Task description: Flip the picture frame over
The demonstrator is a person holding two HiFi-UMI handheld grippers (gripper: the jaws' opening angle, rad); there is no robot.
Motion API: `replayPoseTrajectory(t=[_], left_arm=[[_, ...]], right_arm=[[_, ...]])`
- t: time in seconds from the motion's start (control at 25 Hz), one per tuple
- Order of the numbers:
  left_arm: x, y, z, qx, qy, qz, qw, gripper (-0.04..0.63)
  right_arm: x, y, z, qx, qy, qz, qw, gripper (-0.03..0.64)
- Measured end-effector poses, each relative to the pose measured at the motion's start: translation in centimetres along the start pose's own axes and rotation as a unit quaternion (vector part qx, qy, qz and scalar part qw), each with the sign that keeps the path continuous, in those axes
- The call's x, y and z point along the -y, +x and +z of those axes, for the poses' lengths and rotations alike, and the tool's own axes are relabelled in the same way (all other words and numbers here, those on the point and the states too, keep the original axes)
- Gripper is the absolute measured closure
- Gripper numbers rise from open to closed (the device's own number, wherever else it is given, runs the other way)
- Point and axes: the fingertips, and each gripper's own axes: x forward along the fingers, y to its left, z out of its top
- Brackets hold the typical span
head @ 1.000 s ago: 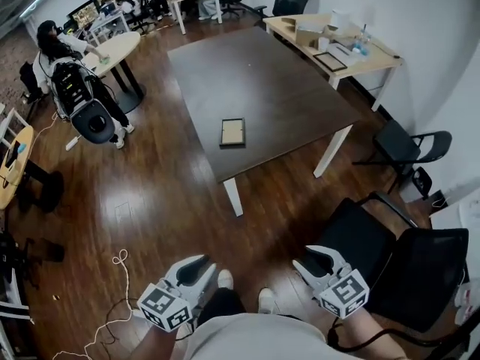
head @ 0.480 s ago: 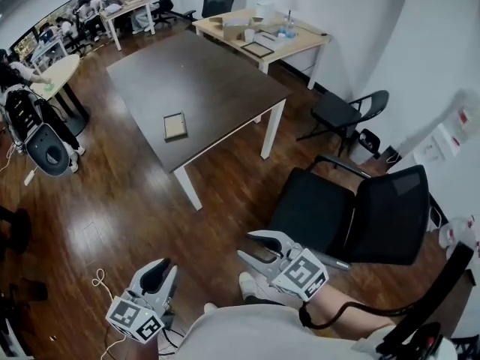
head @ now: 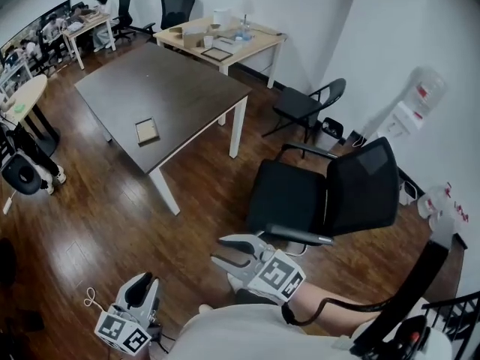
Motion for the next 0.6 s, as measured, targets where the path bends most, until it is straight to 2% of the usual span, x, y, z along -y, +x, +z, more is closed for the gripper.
replayPoseTrajectory(t=[0.36,0.6], left_arm=[[0.1,-2.3,-1.0,-0.004,-0.001,-0.027,0.9996,0.509],[-0.1,-3.2,-1.5,-0.004,0.004,-0.029,0.9996,0.509]], right_arm=[[-2.8,-0.6,-0.2,0.001,0.012,-0.026,1.0,0.477],[-4.3,-0.1,-0.2,-0.006,0.008,-0.024,1.0,0.479]])
